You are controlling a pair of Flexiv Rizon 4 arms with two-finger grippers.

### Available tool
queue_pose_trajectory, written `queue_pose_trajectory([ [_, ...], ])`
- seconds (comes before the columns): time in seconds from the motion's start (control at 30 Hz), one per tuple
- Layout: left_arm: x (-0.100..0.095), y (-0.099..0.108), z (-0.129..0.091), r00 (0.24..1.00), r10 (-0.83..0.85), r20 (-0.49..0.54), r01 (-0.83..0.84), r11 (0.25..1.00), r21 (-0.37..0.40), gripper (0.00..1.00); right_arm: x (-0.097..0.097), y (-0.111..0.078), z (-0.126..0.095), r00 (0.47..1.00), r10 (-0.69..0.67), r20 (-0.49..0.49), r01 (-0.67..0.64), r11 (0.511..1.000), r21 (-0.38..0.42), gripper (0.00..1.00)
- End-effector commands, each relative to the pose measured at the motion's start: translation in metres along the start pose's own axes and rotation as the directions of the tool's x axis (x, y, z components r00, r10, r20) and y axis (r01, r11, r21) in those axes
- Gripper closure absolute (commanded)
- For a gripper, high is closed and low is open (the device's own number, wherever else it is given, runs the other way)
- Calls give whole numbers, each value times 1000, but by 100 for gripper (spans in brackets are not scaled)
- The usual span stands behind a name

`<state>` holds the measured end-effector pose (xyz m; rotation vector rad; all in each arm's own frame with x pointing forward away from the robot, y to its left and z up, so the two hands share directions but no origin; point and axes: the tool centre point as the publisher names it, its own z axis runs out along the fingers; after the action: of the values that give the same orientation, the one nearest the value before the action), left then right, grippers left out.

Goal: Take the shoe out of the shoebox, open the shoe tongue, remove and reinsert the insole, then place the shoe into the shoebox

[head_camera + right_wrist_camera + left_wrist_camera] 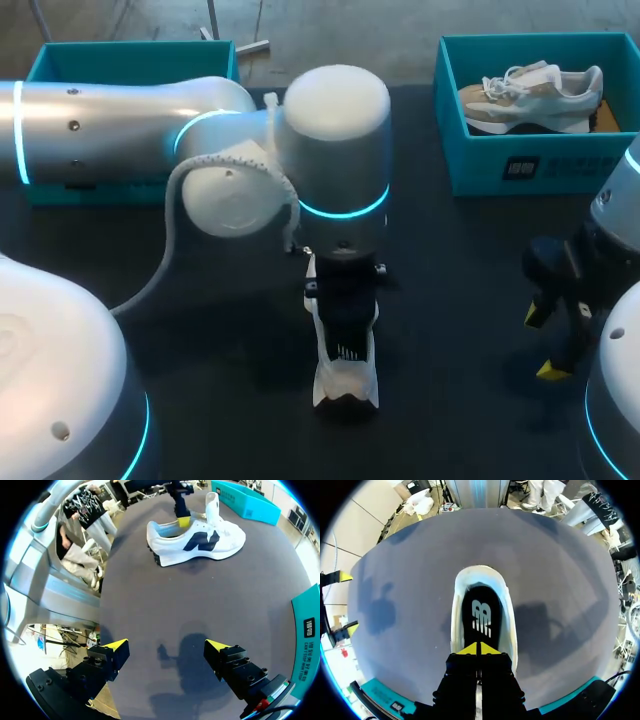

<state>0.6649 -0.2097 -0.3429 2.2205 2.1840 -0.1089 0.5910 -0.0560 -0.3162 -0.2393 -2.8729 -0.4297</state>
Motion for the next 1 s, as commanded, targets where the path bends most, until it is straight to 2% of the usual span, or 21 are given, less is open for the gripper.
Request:
queue_pose_trajectory([
  [0.03,1,4,7,1000,-13,14,13,1000,-8,100,1,0,1,1000,1,2,-1,1000,2,0],
  [0.23,0,7,14,1000,-22,5,22,1000,-9,100,1,0,1,1000,1,2,-1,1000,2,0],
  [0.43,0,9,19,999,-24,-24,23,998,-54,100,1,0,1,1000,1,2,-1,1000,2,0],
  [0.47,-1,9,20,999,-26,-32,24,998,-60,96,1,0,1,1000,1,2,-1,1000,2,0],
  [0.53,-1,9,20,999,-29,-37,26,997,-67,76,1,0,1,1000,1,2,-1,1000,2,0],
  [0.6,2,8,18,999,-29,-39,26,997,-70,62,1,0,1,1000,1,2,-1,1000,2,0],
  [0.7,6,8,16,999,-35,-41,33,997,-67,51,1,0,1,1000,1,2,-1,1000,2,0],
  [0.73,6,10,18,998,-38,-46,35,997,-65,40,1,0,1,1000,1,2,-1,1000,2,0],
  [0.77,7,11,19,998,-42,-51,38,997,-65,35,1,0,1,1000,1,2,-1,1000,2,0],
  [1.0,9,19,24,996,-60,-63,58,998,-29,17,1,0,1,1000,1,2,-1,1000,2,0],
])
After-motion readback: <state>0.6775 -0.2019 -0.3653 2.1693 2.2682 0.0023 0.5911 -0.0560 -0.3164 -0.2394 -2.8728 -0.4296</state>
